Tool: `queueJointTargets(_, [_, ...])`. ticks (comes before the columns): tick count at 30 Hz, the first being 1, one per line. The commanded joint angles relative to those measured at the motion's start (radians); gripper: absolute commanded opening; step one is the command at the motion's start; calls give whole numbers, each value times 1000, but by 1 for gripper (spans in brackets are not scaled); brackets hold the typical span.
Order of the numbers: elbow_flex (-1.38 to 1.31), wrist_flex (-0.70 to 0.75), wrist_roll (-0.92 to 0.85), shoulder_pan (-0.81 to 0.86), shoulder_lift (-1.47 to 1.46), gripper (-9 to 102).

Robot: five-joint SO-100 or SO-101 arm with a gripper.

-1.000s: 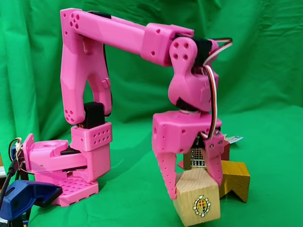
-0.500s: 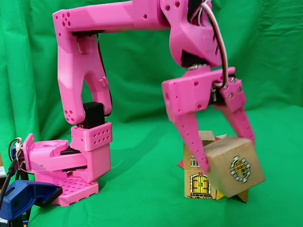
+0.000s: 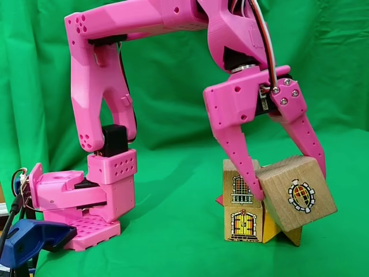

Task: Grasp some building blocks and build the house on the picture.

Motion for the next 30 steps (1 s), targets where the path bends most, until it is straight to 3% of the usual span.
queueJointTargets(1, [-87,2,75,-6,-14,10])
queueJointTargets(6, [-206,20,124,-12,-89,10])
queueJointTargets(17, [-402,232,127,-74,-147,10])
queueJointTargets(30, [-407,244,156,-221,-147,10])
